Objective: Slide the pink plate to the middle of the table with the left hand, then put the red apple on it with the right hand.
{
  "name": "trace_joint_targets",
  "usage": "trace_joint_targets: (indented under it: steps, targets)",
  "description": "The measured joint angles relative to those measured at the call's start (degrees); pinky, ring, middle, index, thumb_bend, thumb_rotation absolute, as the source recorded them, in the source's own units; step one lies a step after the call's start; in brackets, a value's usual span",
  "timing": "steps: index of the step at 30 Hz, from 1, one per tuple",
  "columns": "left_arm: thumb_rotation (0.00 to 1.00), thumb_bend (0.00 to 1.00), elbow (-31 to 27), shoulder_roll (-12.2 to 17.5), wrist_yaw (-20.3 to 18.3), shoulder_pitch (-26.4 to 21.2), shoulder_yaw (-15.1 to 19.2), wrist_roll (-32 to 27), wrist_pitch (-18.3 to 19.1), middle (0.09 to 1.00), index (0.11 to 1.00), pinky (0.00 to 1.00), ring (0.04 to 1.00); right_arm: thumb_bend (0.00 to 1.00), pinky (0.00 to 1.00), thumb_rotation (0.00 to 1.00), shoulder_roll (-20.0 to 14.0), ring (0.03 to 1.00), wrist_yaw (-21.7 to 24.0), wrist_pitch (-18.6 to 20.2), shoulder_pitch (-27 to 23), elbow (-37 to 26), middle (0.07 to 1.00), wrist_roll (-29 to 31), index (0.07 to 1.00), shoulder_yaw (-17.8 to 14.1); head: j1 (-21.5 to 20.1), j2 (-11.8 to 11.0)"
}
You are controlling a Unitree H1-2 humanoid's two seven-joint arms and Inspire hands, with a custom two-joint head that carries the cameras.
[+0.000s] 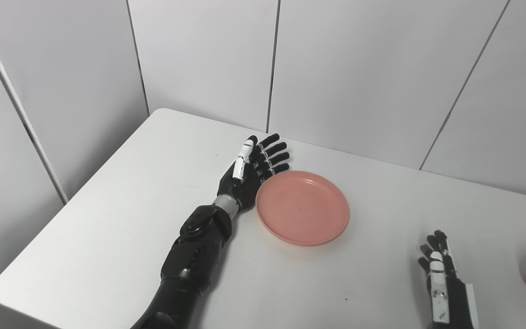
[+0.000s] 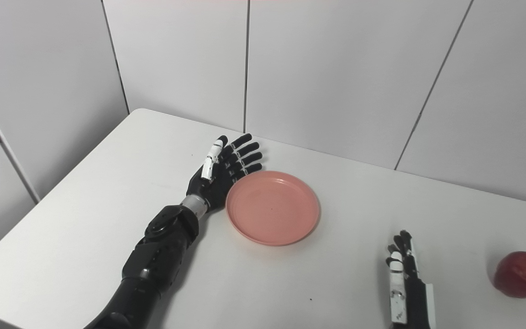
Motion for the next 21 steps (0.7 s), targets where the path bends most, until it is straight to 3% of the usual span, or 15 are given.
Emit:
trace_joint_targets:
  steps: [11,21]
  targets:
    - [1.0,0.31,-3.14,-1.91,0.52,1.75,-1.45,0.36,0.23,0.816,0.811,0.8,0.808,0.17,0.93,1.0,0.79,0.937,-1.01,0.33,0.0,-0.52,0.948,-1.1,0.955,0.22,-2.29,1.23]
    - [1.0,0.31,-7.92,-4.82,1.79,4.19,-3.99,1.41,3.56,0.826,0.817,0.81,0.821,0.19,0.96,1.0,1.69,0.928,-1.46,2.1,-0.01,-1.26,0.934,-2.61,0.941,0.12,-4.3,2.28]
